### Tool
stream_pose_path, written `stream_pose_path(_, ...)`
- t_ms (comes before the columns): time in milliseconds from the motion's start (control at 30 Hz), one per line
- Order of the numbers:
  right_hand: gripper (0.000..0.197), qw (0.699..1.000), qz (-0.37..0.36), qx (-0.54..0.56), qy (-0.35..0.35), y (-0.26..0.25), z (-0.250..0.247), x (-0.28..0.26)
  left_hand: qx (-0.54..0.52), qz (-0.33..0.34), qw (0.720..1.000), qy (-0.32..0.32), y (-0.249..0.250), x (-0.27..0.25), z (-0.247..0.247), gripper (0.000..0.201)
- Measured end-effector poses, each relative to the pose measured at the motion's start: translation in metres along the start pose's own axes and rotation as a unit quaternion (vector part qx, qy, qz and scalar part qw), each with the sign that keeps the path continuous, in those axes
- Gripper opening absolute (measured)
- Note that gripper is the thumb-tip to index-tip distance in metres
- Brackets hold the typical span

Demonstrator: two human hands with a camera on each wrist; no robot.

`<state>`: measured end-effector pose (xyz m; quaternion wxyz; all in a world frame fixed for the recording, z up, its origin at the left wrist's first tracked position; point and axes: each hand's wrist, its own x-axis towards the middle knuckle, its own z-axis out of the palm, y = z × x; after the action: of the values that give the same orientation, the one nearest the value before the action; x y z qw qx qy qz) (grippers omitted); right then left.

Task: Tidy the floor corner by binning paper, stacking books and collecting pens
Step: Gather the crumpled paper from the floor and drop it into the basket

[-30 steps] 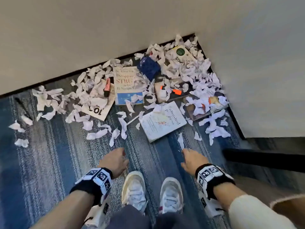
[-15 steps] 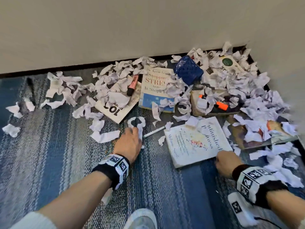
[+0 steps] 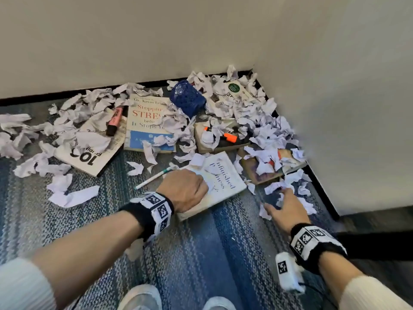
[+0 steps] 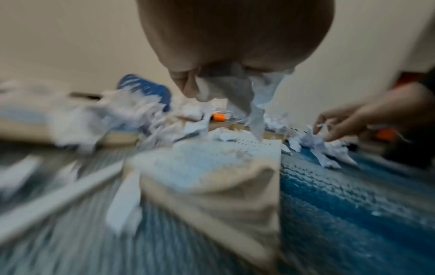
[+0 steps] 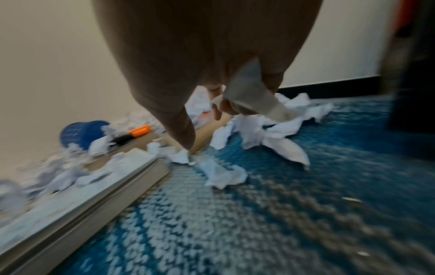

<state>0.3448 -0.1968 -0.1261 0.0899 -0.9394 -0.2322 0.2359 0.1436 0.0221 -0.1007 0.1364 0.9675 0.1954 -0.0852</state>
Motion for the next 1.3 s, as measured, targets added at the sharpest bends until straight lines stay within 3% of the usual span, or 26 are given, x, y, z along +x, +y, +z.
stream_pose_path(100,0.068,0.999,0.027,-0.026,-0.009,0.017,0.003,0.001,0.127,0.102,0.985,-0.066,0.01,0.036,-0.032,0.055)
stream_pose_path(200,0.063,0.997,0.017,-0.06,-0.034,0.02,0.015,0.001,0.205,0.166,0.963,-0.055,0.021,0.075,-0.067,0.04)
stream_pose_path(300,0.053,0.995,-0.019,-0.075,-0.062,0.016,0.031,0.001,0.215,0.193,0.957,-0.019,0.045,0.104,-0.079,0.032)
stream_pose_path(400,0.04,0.993,-0.044,-0.098,-0.057,0.018,0.037,-0.001,0.192,0.222,0.955,-0.033,0.083,0.117,-0.057,0.027)
stream_pose_path(467,0.031,0.996,-0.049,-0.071,-0.021,0.02,0.033,-0.008,0.146,0.206,0.967,-0.048,0.107,0.121,-0.032,0.023)
stream_pose_path(533,0.029,0.995,-0.047,-0.034,0.077,0.019,0.019,-0.015,0.089,0.184,0.978,-0.033,0.128,0.123,-0.015,0.021)
stream_pose_path(633,0.028,0.983,0.024,0.042,0.179,0.022,-0.002,-0.016,0.038,0.183,0.982,-0.009,0.144,0.128,0.005,0.031)
stream_pose_path(700,0.024,0.982,0.08,0.081,0.15,0.03,-0.012,-0.005,0.022,0.203,0.979,-0.013,0.146,0.132,0.016,0.03)
stream_pose_path(800,0.018,0.968,0.131,0.211,-0.022,0.041,-0.015,0.015,0.046,0.27,0.961,-0.019,0.143,0.135,0.034,0.028)
stream_pose_path(867,0.018,0.948,0.132,0.273,-0.091,0.046,-0.011,0.017,0.071,0.3,0.951,-0.039,0.138,0.132,0.048,0.042)
stream_pose_path(900,0.011,0.953,0.117,0.262,-0.098,0.046,-0.011,0.014,0.09,0.309,0.945,-0.051,0.136,0.13,0.053,0.047)
stream_pose_path(933,0.007,0.968,0.087,0.222,-0.072,0.046,-0.013,0.01,0.107,0.316,0.941,-0.052,0.133,0.128,0.059,0.044)
stream_pose_path(1000,0.015,0.987,0.048,0.136,0.074,0.044,-0.018,0.002,0.118,0.335,0.933,-0.049,0.127,0.125,0.069,0.033)
stream_pose_path(1067,0.019,0.964,0.052,0.119,0.232,0.037,-0.029,0.004,0.135,0.352,0.925,-0.052,0.122,0.124,0.074,0.024)
stream_pose_path(1133,0.03,0.949,0.053,0.074,0.301,0.039,-0.028,0.019,0.165,0.371,0.913,-0.044,0.118,0.125,0.082,0.02)
stream_pose_path(1200,0.045,0.97,0.059,-0.029,0.235,0.044,-0.016,0.036,0.184,0.386,0.903,-0.047,0.116,0.128,0.084,0.013)
stream_pose_path(1300,0.06,0.984,0.115,-0.113,0.07,0.048,0.014,0.042,0.155,0.37,0.915,-0.039,0.121,0.135,0.067,0.028)
